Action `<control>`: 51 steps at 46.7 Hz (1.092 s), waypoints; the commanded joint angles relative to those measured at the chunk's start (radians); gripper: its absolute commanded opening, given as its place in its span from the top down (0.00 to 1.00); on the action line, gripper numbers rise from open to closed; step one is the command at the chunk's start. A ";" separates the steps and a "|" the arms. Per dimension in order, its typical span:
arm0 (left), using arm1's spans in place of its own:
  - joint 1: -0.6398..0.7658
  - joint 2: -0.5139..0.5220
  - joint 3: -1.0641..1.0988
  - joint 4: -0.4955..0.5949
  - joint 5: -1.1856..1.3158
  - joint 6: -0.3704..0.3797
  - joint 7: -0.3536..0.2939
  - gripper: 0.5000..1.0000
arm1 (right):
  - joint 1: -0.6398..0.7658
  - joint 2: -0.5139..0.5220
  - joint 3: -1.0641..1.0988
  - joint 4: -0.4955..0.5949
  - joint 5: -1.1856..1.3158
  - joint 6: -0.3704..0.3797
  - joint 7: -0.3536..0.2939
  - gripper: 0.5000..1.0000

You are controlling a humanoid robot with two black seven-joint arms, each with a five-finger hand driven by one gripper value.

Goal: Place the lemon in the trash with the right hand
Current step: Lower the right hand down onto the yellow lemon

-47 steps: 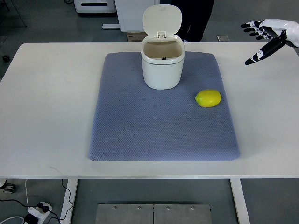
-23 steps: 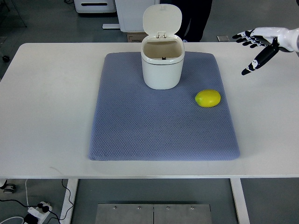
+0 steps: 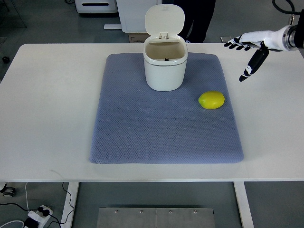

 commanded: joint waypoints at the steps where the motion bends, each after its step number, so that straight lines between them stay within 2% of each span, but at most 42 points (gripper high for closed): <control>1: 0.000 0.000 0.000 0.000 0.000 0.000 0.000 0.00 | 0.018 0.027 -0.044 0.020 -0.002 0.000 0.001 0.11; 7: 0.000 0.000 0.000 -0.001 0.000 0.000 0.000 0.00 | 0.049 0.084 -0.108 0.056 -0.002 0.000 0.001 0.21; 12: 0.000 0.000 0.000 0.000 0.000 0.000 0.000 0.00 | 0.055 0.134 -0.139 0.057 0.000 -0.001 -0.001 0.23; 19: 0.000 0.000 0.000 0.000 0.000 0.000 0.000 0.00 | 0.057 0.173 -0.150 0.057 0.003 -0.001 -0.002 0.17; 26: 0.000 0.000 0.000 -0.001 0.000 0.000 0.000 0.00 | 0.055 0.208 -0.150 0.054 0.029 -0.003 -0.002 0.06; 36: 0.000 0.000 0.000 0.000 0.000 0.000 0.000 0.00 | 0.046 0.236 -0.159 0.051 0.044 -0.006 -0.014 0.05; 51: 0.000 0.000 0.000 0.000 0.000 0.000 0.000 0.00 | 0.011 0.254 -0.165 0.051 0.044 -0.064 -0.016 0.06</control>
